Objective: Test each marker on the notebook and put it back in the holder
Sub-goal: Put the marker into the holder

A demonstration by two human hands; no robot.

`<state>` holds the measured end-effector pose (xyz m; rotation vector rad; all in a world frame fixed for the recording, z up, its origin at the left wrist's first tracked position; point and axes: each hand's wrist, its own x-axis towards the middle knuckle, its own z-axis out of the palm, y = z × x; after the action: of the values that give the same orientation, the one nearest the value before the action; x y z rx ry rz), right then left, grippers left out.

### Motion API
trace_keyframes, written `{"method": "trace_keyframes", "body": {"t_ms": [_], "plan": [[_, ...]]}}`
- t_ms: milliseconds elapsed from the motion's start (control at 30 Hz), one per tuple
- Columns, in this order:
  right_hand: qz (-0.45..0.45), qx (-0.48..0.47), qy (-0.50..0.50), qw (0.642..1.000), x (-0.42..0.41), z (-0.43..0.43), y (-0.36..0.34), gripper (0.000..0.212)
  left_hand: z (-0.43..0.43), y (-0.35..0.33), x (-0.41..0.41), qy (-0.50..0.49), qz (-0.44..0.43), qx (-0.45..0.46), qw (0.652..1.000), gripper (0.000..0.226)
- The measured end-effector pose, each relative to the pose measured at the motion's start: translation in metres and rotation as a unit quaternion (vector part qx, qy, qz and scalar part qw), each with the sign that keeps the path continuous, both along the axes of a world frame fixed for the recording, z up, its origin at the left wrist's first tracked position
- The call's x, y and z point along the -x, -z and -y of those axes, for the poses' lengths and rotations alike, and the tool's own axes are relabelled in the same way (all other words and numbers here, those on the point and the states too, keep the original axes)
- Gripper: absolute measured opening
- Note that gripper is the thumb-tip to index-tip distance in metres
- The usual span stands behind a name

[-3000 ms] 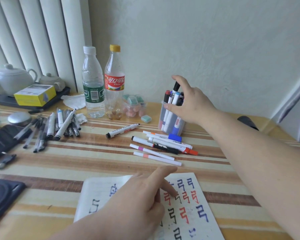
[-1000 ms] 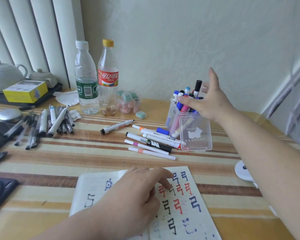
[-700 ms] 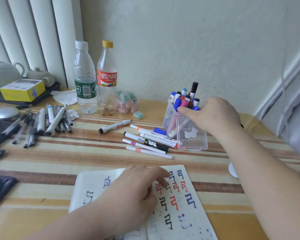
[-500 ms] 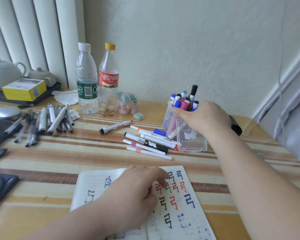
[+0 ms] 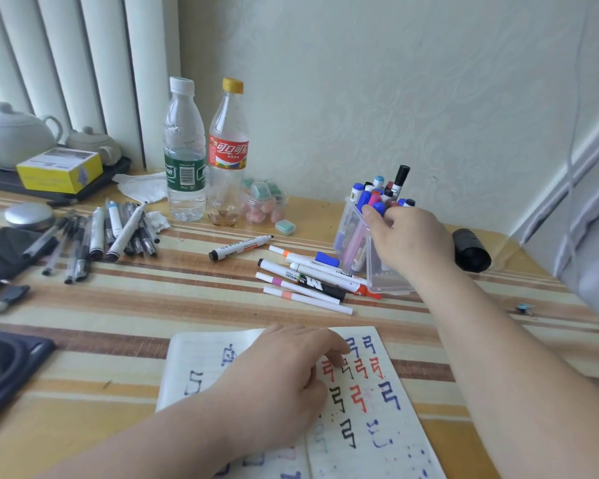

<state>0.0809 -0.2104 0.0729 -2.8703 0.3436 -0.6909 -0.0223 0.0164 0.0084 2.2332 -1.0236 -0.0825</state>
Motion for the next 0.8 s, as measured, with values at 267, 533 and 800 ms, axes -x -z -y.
{"method": "trace_keyframes", "body": {"t_ms": [267, 533, 800], "plan": [[-0.064, 0.047, -0.056, 0.995, 0.019, 0.006, -0.006, 0.049, 0.001, 0.006, -0.002, -0.003, -0.003, 0.01, 1.0, 0.049], [0.221, -0.091, -0.067, 0.969, -0.001, 0.035, -0.017, 0.03, 0.002, 0.011, -0.005, -0.012, 0.002, 0.021, 1.0, 0.049], [0.01, -0.079, -0.088, 0.993, -0.044, 0.039, -0.048, 0.038, 0.002, 0.013, -0.007, -0.011, 0.002, 0.019, 1.0, 0.048]]}}
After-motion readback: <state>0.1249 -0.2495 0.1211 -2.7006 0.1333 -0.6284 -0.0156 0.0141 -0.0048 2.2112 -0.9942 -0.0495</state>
